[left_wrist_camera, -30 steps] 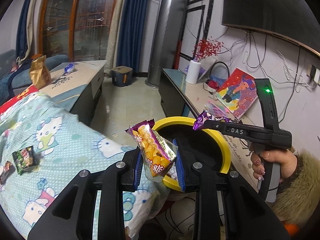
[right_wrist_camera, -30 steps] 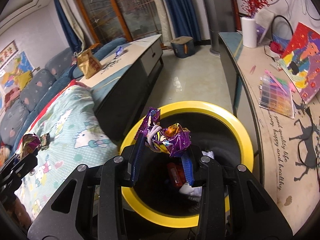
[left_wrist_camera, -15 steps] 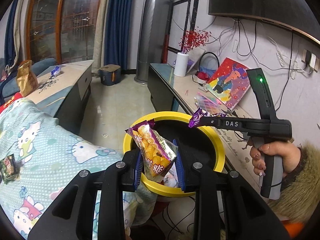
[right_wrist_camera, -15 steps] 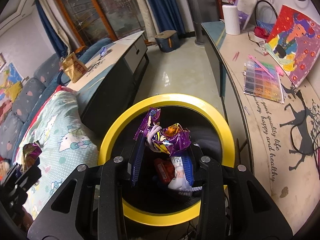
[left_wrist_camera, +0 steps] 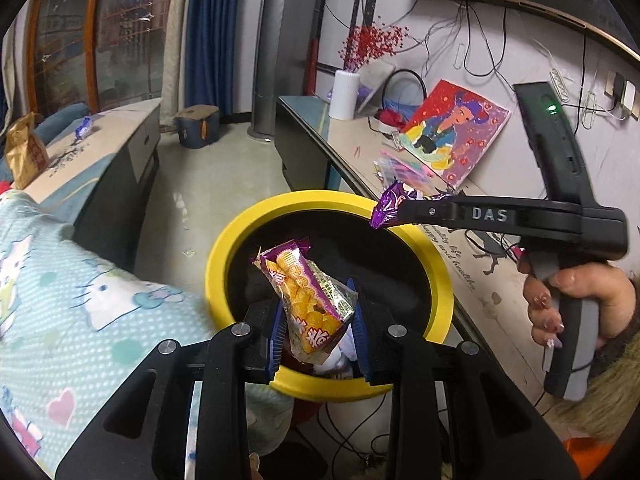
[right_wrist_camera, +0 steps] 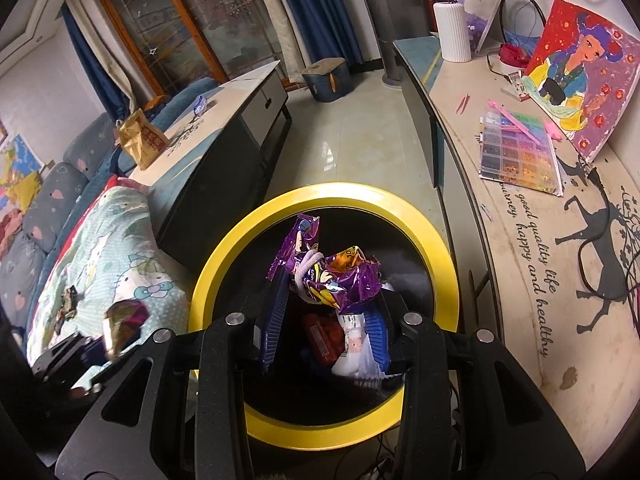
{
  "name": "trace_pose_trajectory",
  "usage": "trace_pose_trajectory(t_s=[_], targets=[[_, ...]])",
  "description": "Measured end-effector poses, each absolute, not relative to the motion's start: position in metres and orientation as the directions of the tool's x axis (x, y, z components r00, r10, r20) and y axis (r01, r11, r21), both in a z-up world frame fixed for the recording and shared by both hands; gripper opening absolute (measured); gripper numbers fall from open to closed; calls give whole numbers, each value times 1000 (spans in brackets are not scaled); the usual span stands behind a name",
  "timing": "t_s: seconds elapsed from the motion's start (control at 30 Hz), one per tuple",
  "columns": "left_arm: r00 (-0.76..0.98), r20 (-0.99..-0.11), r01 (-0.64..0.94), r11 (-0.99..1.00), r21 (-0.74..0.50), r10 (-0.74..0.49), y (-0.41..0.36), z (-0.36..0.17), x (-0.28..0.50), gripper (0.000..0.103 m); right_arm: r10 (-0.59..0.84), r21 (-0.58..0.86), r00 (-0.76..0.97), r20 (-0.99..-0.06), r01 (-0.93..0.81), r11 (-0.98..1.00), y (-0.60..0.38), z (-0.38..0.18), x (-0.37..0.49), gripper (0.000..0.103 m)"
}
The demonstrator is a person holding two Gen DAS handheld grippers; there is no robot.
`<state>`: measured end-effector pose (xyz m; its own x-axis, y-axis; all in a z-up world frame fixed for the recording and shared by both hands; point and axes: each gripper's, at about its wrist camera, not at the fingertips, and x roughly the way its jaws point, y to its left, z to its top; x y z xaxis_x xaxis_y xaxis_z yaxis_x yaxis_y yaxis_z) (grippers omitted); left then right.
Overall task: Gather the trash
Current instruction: 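Open both tools to drop the wrappers into the bin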
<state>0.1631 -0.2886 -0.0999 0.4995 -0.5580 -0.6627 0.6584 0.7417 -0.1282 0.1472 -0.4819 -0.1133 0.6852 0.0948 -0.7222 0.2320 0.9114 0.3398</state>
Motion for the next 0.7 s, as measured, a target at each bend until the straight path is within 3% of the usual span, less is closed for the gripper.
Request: trace_pose_trajectory(t_s=[0.03,0.1,0.2,0.27,0.47,0.7], targets=[[491,-667,661,738,-133,-560,-292,-102,167,34,95,343,684,-723,236,909,-482,-113,148,40],[482,-673,659,739,-143,-560,-296,-104,174,69,87,348,687,-722,252,903,-484,-114,147,49],[492,-657,643,748,-167,-570,-291,-100,179,94,72,344,692,-718,263,902,-485,-110,145,55],[527,-647,618,771,-154,-552,-282,-97,180,96,58,341,699,-713,274,899,-486,-107,143,62],[590,-633,544,826,-147,-501,-251,-86,179,96,52,319,722,-690,238,917,-472,-97,143,67],[694,-603,428,899,-93,-393,-206,-71,179,96,125,307,740,-660,115,945,-433,-84,146,67]])
